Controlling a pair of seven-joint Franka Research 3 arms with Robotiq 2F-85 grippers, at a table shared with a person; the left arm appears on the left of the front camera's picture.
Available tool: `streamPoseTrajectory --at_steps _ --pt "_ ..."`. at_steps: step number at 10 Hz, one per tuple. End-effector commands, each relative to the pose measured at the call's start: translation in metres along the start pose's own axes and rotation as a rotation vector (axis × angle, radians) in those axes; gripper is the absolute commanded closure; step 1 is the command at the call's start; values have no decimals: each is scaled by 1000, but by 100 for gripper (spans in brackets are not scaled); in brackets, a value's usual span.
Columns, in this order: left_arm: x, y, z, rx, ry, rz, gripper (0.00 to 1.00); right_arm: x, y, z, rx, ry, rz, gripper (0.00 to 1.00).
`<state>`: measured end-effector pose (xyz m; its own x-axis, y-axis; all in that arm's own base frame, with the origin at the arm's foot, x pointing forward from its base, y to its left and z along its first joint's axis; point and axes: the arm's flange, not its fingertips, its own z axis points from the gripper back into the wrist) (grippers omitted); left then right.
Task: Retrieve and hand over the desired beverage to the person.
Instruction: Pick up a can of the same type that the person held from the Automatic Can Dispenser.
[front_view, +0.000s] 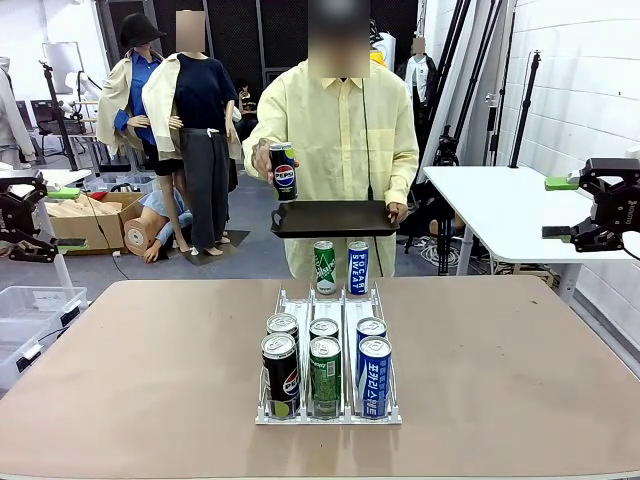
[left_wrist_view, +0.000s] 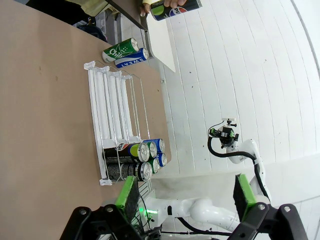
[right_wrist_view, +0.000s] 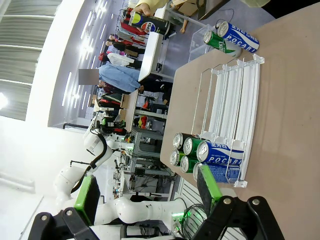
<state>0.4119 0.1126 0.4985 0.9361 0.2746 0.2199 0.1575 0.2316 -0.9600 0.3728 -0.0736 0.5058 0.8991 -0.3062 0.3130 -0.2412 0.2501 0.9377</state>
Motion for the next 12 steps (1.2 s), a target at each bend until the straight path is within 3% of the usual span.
streamPoseTrajectory --at_steps 1,12 --pt "-3 -2 1 5 -12 -5 0 1 2 -1 14 1 8 0" --pt "-3 -2 1 5 -12 -5 0 1 2 -1 14 1 8 0"
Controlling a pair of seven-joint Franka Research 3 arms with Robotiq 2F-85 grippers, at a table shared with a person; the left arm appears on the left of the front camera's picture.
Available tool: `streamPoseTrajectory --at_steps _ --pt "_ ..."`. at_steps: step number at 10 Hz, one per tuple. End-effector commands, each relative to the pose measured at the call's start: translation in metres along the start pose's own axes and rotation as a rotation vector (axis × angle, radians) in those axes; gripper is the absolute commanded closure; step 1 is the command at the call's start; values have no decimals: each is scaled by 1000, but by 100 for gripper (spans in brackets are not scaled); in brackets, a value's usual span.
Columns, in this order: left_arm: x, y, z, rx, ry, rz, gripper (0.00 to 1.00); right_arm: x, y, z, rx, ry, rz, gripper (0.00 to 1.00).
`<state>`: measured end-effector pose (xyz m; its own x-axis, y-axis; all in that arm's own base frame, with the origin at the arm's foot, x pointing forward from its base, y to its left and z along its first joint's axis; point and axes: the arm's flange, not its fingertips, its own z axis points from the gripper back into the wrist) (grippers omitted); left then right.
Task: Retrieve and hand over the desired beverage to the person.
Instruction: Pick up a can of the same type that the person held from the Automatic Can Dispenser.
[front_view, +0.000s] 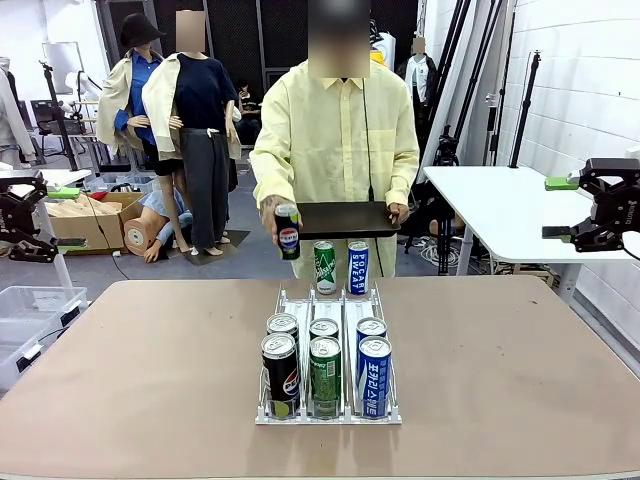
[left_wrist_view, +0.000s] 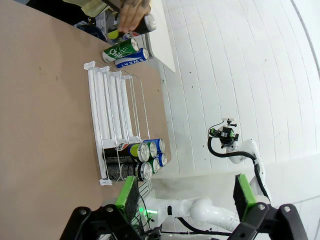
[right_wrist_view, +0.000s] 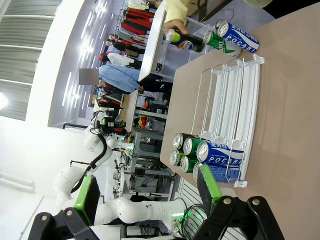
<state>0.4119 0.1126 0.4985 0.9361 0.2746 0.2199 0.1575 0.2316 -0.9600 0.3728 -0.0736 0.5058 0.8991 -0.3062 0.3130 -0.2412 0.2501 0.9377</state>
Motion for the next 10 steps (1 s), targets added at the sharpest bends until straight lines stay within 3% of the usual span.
streamPoseTrajectory --at_steps 1,10 --pt "-3 -2 1 5 -12 -5 0 1 2 -1 14 1 8 0" --pt "-3 -2 1 5 -12 -5 0 1 2 -1 14 1 8 0"
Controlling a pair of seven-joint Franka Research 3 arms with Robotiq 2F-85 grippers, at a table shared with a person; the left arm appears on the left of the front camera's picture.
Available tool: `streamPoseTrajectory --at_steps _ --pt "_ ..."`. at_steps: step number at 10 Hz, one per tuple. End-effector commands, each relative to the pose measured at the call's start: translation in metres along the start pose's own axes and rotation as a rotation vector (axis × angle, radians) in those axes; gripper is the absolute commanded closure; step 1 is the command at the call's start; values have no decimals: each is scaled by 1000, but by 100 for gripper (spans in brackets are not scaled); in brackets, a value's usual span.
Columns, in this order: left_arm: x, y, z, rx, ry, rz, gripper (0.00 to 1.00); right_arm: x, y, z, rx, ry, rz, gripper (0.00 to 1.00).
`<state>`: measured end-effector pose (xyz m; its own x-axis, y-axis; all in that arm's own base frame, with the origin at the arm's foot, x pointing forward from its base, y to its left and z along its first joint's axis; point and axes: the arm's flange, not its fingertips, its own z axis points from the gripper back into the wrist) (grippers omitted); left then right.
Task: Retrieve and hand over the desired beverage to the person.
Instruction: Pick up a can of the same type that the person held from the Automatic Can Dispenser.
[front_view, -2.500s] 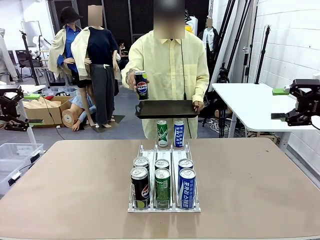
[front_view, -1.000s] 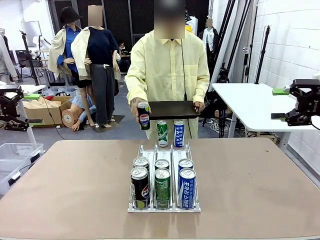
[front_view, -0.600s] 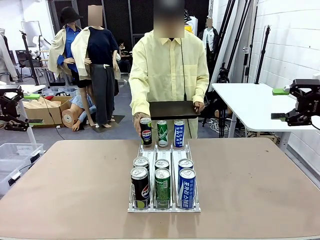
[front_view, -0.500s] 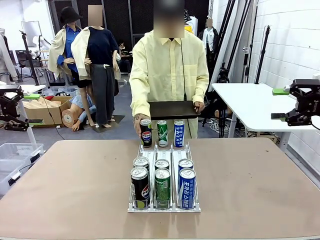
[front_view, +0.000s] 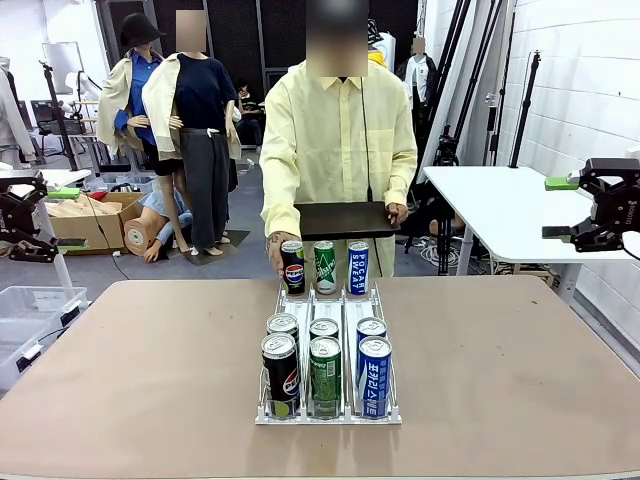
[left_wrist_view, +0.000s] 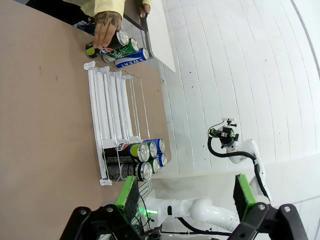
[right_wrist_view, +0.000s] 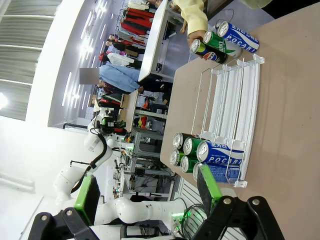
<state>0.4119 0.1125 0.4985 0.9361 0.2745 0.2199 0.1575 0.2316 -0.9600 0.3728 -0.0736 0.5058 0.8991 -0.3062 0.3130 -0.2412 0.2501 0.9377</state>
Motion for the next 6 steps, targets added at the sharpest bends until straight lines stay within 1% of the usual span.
streamPoseTrajectory --at_steps 1,6 --pt "-3 -2 1 5 -12 -5 0 1 2 -1 14 1 8 0" --pt "-3 -2 1 5 -12 -5 0 1 2 -1 14 1 8 0"
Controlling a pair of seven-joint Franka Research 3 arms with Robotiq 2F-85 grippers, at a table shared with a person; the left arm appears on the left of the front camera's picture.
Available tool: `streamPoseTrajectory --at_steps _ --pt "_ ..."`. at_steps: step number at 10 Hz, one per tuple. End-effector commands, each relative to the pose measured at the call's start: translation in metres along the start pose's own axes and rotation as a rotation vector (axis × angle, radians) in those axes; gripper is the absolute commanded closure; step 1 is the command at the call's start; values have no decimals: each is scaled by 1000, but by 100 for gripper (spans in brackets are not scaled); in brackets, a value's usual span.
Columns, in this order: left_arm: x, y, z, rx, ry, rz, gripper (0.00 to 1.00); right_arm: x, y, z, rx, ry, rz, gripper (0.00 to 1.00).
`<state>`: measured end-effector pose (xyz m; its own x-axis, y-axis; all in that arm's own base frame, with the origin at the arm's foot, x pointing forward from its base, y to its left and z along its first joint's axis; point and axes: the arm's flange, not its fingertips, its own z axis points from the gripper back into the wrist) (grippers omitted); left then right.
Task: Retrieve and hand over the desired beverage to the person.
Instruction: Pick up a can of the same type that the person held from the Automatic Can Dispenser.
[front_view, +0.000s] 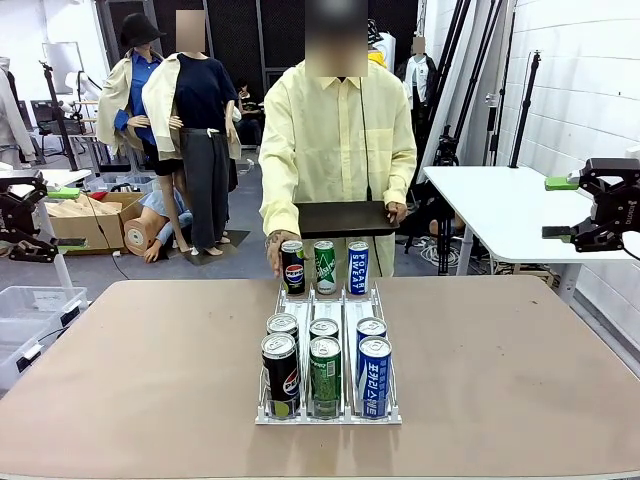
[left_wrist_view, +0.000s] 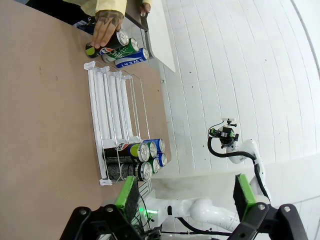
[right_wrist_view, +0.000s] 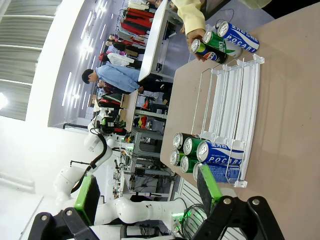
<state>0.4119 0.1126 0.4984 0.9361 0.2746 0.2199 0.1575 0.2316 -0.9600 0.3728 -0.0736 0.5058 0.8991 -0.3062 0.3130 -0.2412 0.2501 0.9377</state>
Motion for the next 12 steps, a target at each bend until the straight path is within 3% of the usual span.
streamPoseTrajectory --at_steps 1,8,12 --pt "-3 -2 1 5 -12 -5 0 1 2 -1 14 1 8 0" --pt "0 0 0 0 0 0 0 1 2 -1 14 1 8 0" --pt "-11 -45 -88 266 196 -72 0 1 2 -1 14 1 8 0"
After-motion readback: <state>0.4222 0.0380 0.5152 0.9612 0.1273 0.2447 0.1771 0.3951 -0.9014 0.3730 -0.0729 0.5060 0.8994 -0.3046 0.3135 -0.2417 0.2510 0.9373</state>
